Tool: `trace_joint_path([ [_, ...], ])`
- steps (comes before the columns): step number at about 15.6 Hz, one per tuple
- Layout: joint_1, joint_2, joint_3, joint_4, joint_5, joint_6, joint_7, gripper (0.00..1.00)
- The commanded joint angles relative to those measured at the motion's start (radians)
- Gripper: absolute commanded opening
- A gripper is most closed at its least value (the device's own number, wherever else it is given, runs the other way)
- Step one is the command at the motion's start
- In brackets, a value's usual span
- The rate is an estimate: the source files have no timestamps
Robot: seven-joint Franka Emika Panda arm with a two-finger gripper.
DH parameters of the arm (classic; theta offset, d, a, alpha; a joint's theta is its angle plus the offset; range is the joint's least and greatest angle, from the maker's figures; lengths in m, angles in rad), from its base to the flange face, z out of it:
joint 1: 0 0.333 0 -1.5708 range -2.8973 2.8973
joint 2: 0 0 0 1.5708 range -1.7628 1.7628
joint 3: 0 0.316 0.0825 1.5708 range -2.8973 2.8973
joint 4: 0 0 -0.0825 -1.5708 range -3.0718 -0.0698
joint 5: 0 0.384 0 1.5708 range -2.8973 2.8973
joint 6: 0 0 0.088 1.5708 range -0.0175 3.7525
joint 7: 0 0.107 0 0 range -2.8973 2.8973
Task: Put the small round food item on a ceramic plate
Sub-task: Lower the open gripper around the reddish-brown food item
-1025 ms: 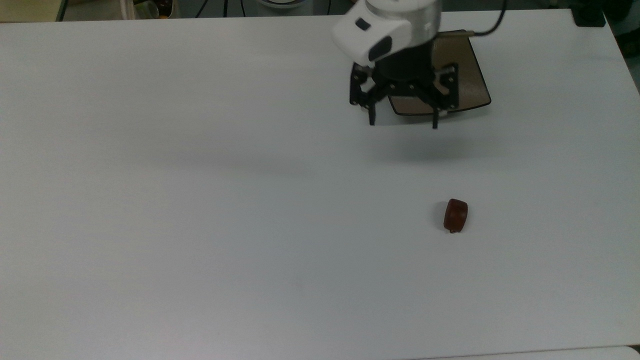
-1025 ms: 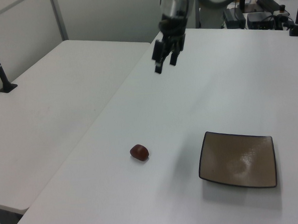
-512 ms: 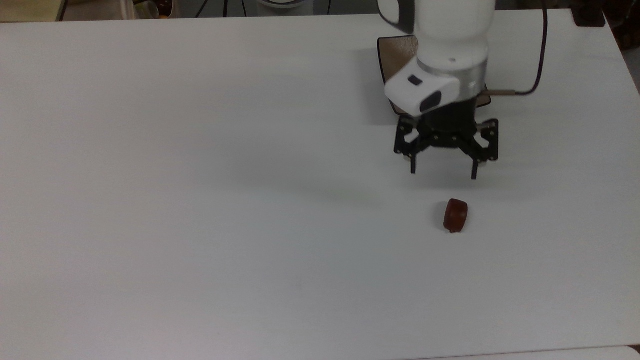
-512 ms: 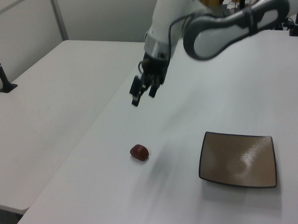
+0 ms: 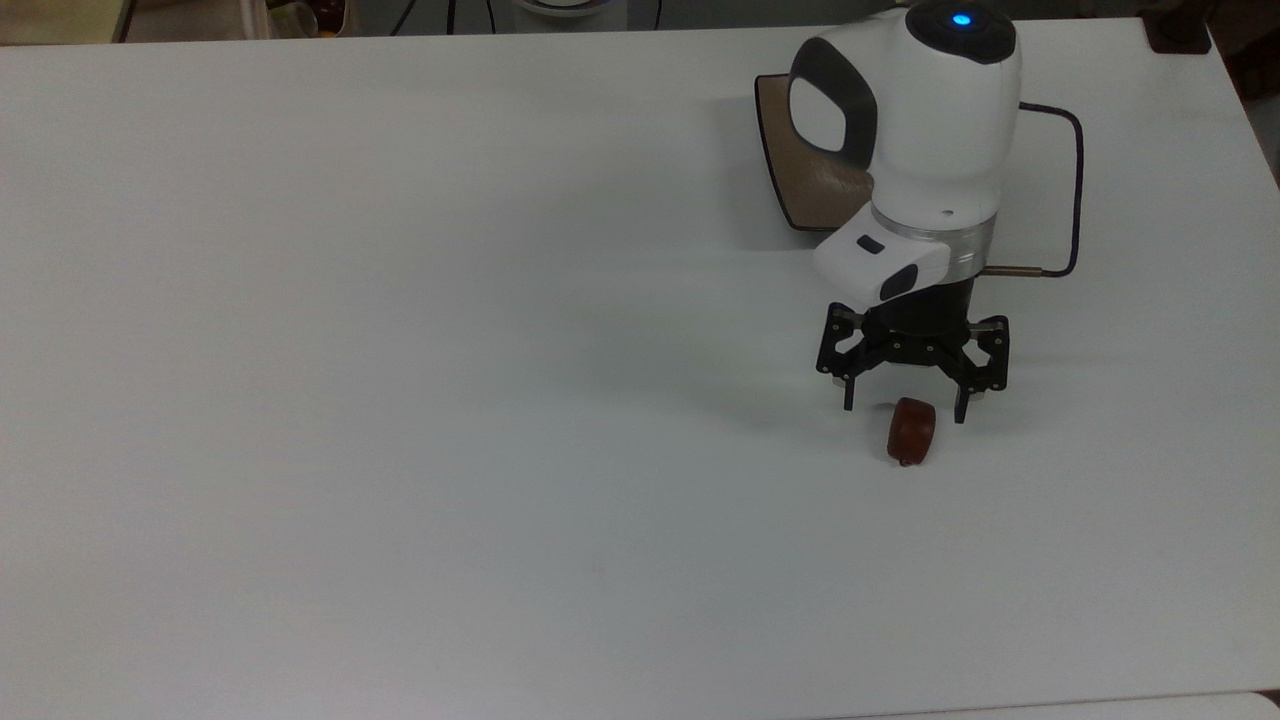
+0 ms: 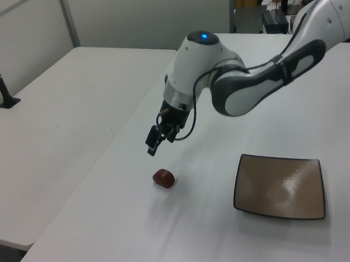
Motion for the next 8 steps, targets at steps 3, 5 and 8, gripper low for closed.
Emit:
trace_joint_path([
  [3,0.031,0.063,-0.016,0.031,-0.051,0.047,0.044,1.00],
  [5,0.031,0.070,-0.016,0.026,-0.054,0.071,0.061,1.00],
  [8,0.033,0.088,-0.014,0.026,-0.075,0.093,0.076,1.00],
])
